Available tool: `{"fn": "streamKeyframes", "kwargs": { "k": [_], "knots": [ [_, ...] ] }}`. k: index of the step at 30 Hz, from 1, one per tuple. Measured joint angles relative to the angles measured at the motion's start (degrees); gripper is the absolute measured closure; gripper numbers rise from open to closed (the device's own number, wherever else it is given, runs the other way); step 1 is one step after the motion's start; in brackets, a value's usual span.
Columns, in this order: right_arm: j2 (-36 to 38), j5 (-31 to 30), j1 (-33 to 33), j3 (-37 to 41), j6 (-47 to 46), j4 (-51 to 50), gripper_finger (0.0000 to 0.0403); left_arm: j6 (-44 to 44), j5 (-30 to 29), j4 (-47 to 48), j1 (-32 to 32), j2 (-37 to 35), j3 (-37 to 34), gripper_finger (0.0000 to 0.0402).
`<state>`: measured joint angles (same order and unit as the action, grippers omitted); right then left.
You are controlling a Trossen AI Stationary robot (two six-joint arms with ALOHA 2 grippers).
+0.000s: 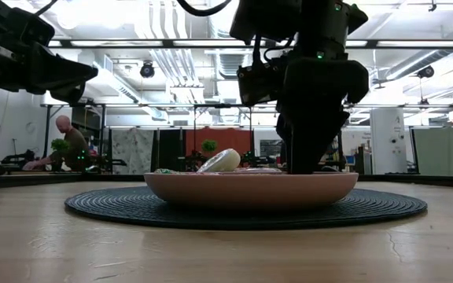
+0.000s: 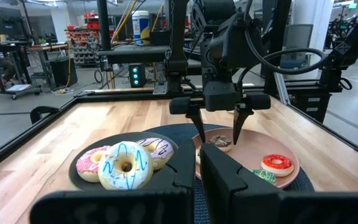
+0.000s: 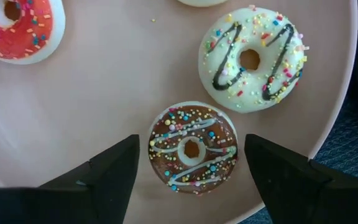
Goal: Pick & Place donuts
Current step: Put the small purple doughnut into the pink plate
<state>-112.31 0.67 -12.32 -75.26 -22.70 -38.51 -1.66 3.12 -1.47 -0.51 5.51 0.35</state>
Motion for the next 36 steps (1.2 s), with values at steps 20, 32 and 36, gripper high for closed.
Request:
{"fn": "streamKeyframes", "kwargs": {
  "k": [20,32,36],
  "knots": [
    [17.0,0.7,-2.3,0.4,0.9,-4.9,0.0111,0.0,0.0,0.0,0.0,0.0,0.0,0.0402],
    [30.0,-4.3,-8.8,11.1,0.9,-5.2,0.0112,0.0,0.0,0.0,0.0,0.0,0.0,0.0402],
    [35.4,-4.3,-12.5,15.9,0.9,-5.0,0.0108,0.0,0.0,0.0,0.0,0.0,0.0,0.0402]
  ]
}}
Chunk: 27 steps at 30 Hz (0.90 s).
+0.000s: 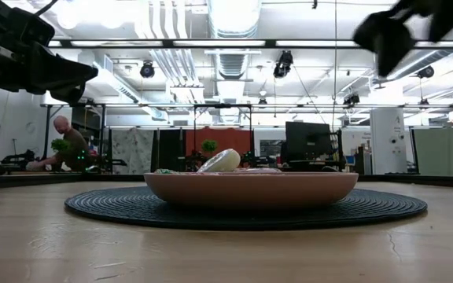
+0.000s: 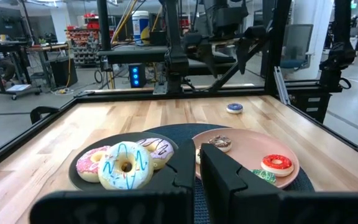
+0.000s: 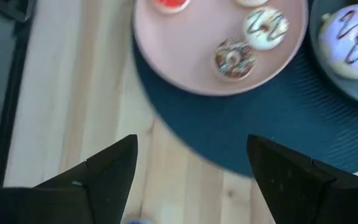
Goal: Pick & Place donuts
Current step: Put the small purple doughnut into the pink plate
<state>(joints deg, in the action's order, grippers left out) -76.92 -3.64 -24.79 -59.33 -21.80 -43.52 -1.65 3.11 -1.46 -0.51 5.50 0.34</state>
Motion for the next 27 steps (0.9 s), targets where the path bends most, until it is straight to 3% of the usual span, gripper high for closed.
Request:
{"fn": "streamKeyframes", "kwargs": {
  "k": [10,27],
  "knots": [
    [9.6,0.0,-10.7,8.9,0.0,0.5,0.0103,0.0,0.0,0.0,0.0,0.0,0.0,0.0402],
    [7.8,-1.1,-16.6,7.8,2.3,-0.3,0.0102,0.0,0.0,0.0,0.0,0.0,0.0,0.0402]
  ]
}}
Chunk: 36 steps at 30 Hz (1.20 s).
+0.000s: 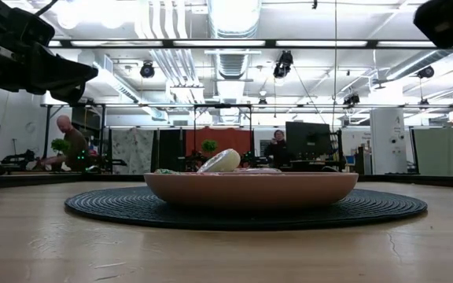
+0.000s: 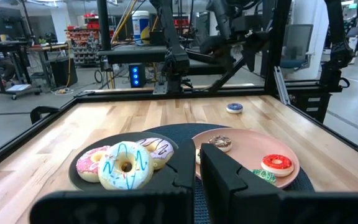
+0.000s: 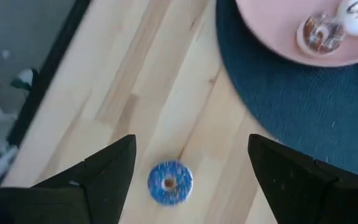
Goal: Pick & Place donuts
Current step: Put the small purple doughnut into the pink plate
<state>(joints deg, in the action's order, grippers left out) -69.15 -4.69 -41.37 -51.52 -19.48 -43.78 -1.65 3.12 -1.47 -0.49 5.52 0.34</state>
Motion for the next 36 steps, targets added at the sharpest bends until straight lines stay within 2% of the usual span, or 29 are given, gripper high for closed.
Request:
{"fn": "streamKeyframes", "kwargs": {
  "k": [10,16,30,36],
  "knots": [
    [-4.0,0.0,-1.9,0.3,-0.4,-7.2,0.0105,0.0,0.0,0.0,0.0,0.0,0.0,0.0402],
    [-8.4,0.1,-2.9,1.8,0.2,-4.7,0.0101,0.0,0.0,0.0,0.0,0.0,0.0,0.0402],
    [-12.0,0.0,-8.0,6.1,0.0,2.9,0.0078,0.0,0.0,0.0,0.0,0.0,0.0,0.0402],
    [-13.8,-2.4,-8.0,6.4,0.4,3.4,0.0078,0.0,0.0,0.0,0.0,0.0,0.0,0.0402]
  ]
}}
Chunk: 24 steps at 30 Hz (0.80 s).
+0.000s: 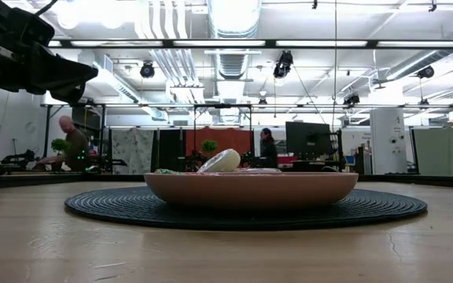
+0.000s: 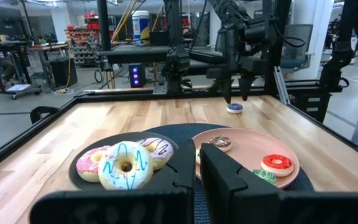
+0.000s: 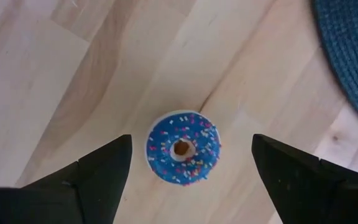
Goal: Pick & Place donuts
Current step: Put the small purple doughnut into the pink plate
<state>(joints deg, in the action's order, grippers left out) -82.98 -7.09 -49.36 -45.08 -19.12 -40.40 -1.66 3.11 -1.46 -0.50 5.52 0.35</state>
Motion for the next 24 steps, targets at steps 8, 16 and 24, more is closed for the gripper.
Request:
{"fn": "streamKeyframes", "kwargs": {
  "k": [8,16,24],
  "knots": [
    [-2.4,0.0,0.0,0.5,0.0,1.5,0.0078,0.0,0.0,0.0,0.0,0.0,0.0,0.0402],
    [-2.6,0.4,0.0,4.0,-0.2,3.7,0.0076,0.0,0.0,0.0,0.0,0.0,0.0,0.0402],
    [-2.2,1.1,0.0,5.4,-0.5,5.2,0.0076,0.0,0.0,0.0,0.0,0.0,0.0,0.0402]
  ]
}}
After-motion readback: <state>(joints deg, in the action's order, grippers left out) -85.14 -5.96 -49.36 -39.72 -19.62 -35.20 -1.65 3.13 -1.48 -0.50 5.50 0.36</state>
